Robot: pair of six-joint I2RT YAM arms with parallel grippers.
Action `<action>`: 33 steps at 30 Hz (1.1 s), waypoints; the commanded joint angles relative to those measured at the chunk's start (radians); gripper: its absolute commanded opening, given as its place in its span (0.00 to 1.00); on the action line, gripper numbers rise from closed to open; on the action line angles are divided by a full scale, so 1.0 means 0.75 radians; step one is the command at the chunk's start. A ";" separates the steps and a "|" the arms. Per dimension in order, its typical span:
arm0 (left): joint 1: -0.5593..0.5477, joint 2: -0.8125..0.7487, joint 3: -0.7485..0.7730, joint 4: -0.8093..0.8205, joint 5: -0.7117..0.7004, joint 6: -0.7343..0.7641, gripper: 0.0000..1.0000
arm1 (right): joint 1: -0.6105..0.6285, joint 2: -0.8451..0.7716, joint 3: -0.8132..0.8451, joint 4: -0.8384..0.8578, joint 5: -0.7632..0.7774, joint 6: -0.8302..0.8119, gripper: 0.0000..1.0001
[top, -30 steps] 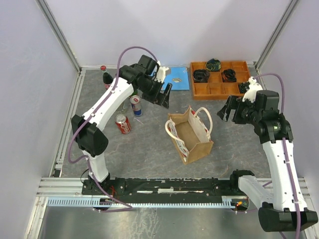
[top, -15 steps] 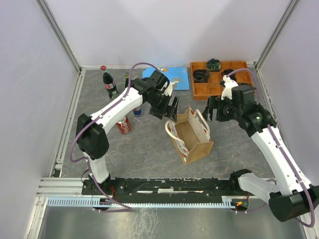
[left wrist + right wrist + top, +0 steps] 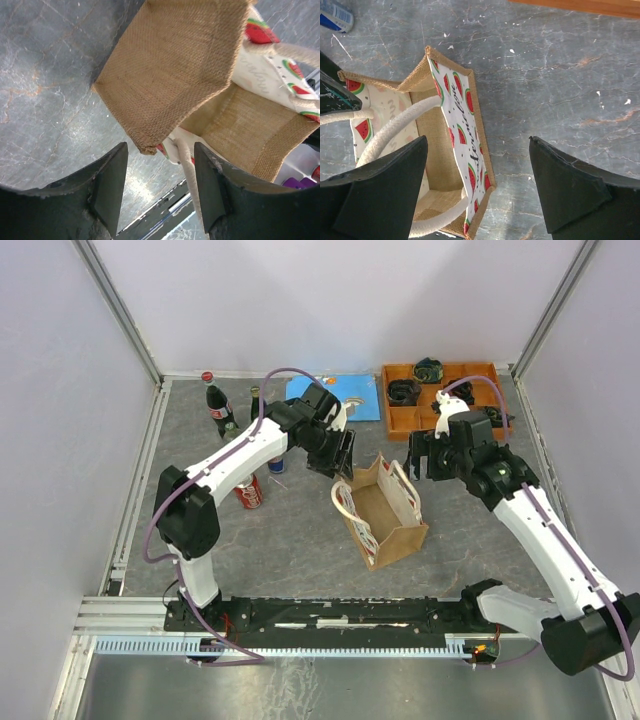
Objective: Place the beverage into the canvas bag
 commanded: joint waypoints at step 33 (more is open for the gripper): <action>0.044 0.222 0.325 -0.490 -0.068 0.712 0.03 | 0.004 -0.316 0.033 -0.201 0.350 -0.012 0.95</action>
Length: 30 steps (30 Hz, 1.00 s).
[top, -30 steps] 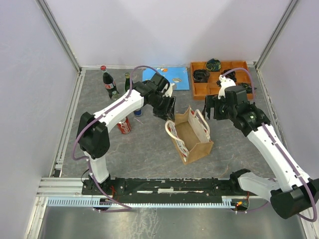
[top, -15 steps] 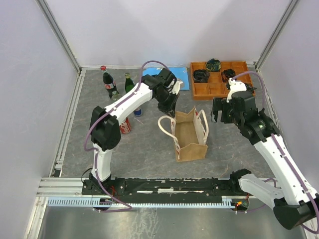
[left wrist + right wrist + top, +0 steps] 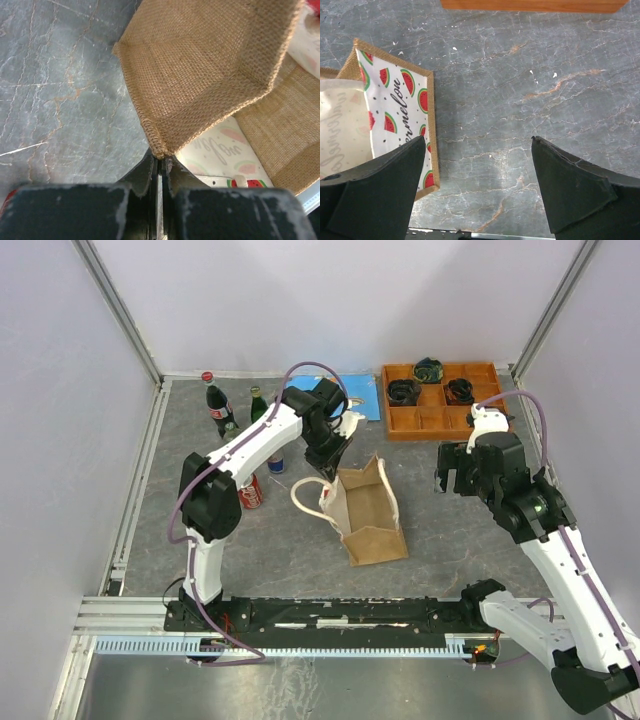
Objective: Place the beverage into the canvas bag
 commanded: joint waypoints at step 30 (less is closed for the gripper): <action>0.051 -0.007 0.192 -0.216 -0.062 0.181 0.75 | 0.006 -0.024 0.019 0.014 0.027 0.010 0.94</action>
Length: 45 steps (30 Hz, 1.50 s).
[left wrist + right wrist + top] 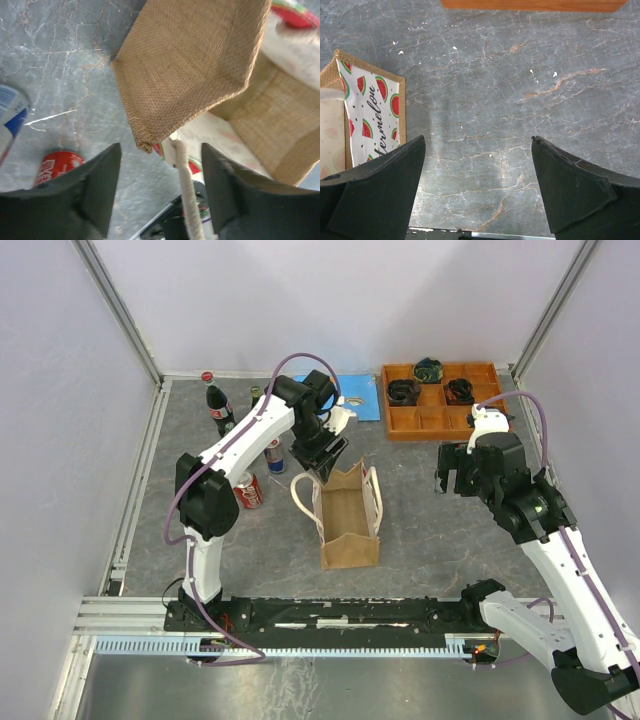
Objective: Place the beverage into the canvas bag
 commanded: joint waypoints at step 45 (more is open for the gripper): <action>0.740 -0.879 -0.976 1.692 -0.663 -0.441 0.99 | 0.004 0.026 0.031 0.036 -0.038 0.025 0.95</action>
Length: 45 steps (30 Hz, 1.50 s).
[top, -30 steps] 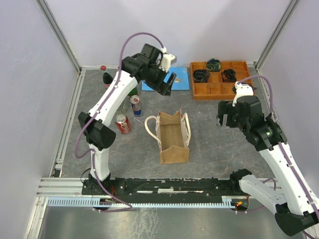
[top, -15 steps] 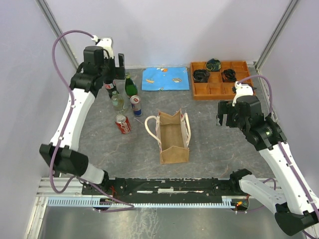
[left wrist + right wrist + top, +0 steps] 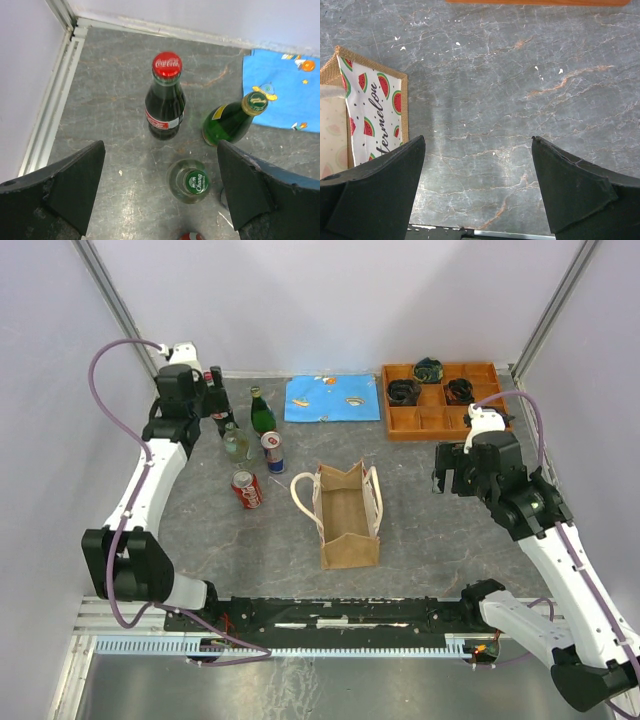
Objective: Place the beverage into the canvas bag
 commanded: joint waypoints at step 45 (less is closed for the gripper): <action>0.033 0.500 -0.020 0.772 -0.053 0.039 0.95 | 0.004 0.101 0.105 -0.004 0.018 -0.018 0.95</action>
